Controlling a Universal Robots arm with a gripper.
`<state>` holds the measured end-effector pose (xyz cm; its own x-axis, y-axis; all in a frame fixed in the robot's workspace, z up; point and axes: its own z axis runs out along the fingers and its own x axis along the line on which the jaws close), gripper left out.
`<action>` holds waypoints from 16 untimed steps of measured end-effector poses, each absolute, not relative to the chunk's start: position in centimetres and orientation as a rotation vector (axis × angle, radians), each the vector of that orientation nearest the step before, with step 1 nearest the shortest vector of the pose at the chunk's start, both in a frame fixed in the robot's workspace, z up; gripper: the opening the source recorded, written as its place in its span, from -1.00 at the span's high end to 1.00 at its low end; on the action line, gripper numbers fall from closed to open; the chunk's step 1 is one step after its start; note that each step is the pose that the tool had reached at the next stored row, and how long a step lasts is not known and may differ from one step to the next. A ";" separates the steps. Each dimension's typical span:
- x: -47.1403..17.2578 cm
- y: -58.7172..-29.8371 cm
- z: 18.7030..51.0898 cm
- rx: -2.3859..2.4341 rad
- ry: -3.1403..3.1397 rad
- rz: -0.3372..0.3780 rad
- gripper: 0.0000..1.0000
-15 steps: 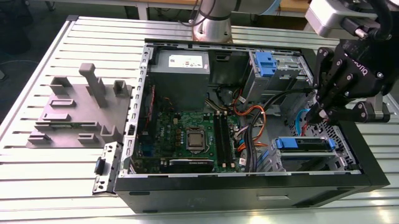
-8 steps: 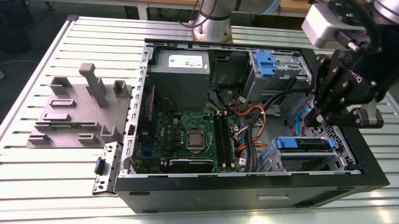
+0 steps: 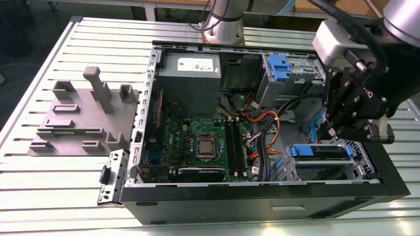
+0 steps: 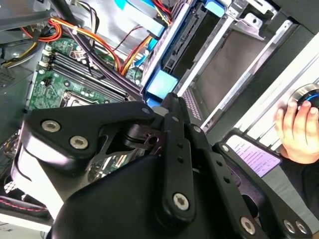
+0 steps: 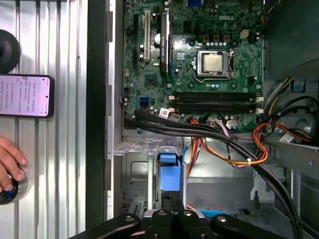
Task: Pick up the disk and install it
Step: 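Insert the disk into the insertion slot, then insert the first disk wire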
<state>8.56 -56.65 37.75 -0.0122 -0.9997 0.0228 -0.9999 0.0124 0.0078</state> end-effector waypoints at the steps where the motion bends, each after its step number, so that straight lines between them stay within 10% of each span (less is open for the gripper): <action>1: 8.6 -56.7 37.6 2.193 -2.220 0.016 0.79; 16: 8.6 -56.7 37.3 2.197 -2.223 0.008 0.79</action>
<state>8.63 -56.73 37.34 -0.0119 -0.9998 0.0153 -0.9999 0.0120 0.0079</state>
